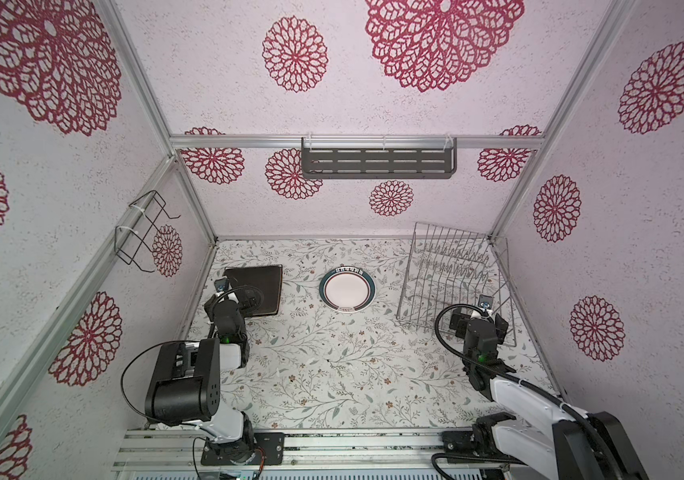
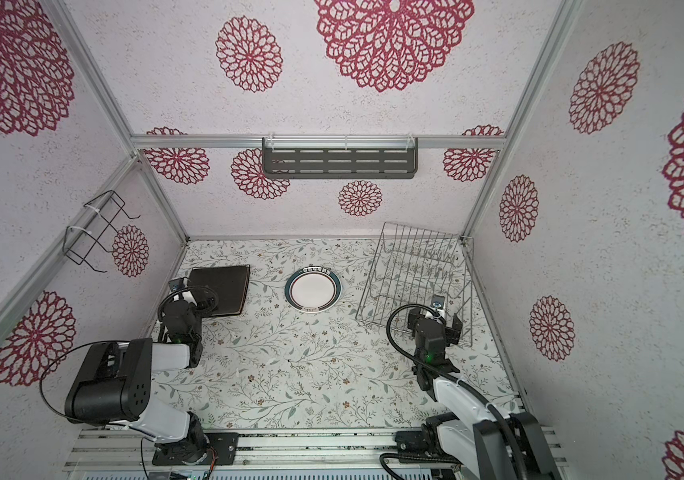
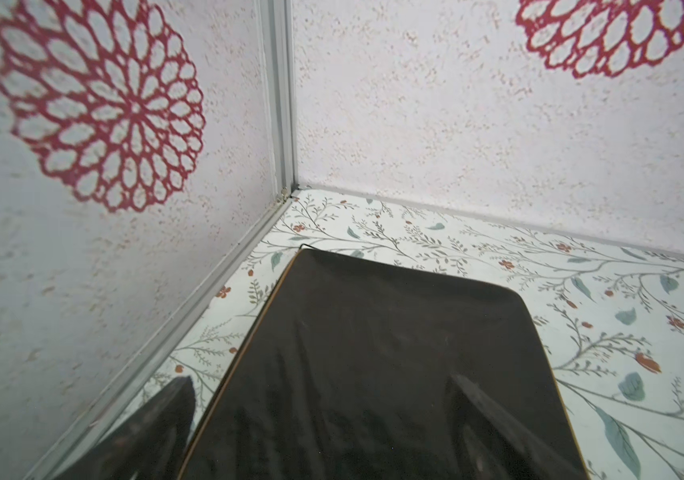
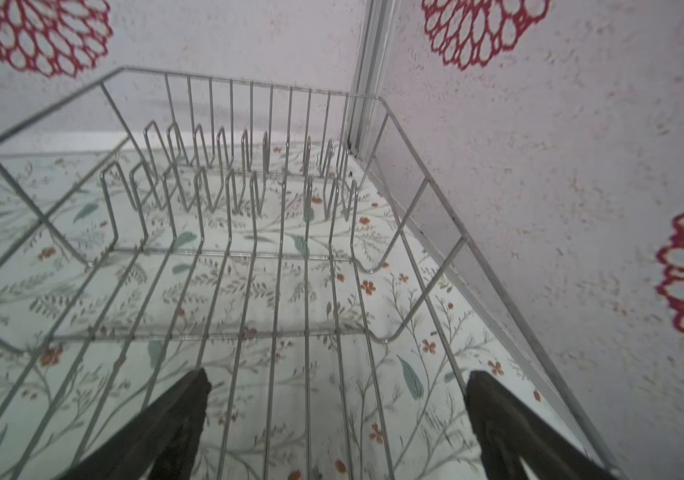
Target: Unload the plates from the dish rack
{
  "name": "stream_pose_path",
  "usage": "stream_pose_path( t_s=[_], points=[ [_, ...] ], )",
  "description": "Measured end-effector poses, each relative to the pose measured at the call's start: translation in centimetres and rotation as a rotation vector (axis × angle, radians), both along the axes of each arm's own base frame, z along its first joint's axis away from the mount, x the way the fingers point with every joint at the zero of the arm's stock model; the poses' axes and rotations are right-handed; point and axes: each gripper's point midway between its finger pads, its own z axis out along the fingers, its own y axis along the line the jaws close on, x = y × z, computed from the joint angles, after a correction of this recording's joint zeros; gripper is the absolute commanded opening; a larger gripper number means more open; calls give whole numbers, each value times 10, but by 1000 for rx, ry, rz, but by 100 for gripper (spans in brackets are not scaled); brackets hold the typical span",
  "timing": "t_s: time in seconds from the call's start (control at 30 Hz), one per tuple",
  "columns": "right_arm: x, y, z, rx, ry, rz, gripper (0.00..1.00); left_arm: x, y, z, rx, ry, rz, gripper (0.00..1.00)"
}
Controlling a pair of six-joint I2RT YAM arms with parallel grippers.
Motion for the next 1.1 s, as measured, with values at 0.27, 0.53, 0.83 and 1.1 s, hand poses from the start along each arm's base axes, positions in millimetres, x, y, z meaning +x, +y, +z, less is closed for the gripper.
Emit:
stream_pose_path(
  t_s=[0.27, 0.53, 0.83, 1.1],
  points=[
    [33, -6, -6, -41, -66, -26, 99, 0, -4, -8, -28, 26, -31, 97],
    [39, -10, -3, -27, -115, -8, 99, 0, -4, -9, -35, 26, -35, 97],
    [41, -5, 4, 13, -194, 106, 99, 0, -4, -9, -34, 26, -33, 97],
    [41, -3, 6, 18, -213, 127, 99, 0, -4, -9, -34, 27, -33, 97]
  ],
)
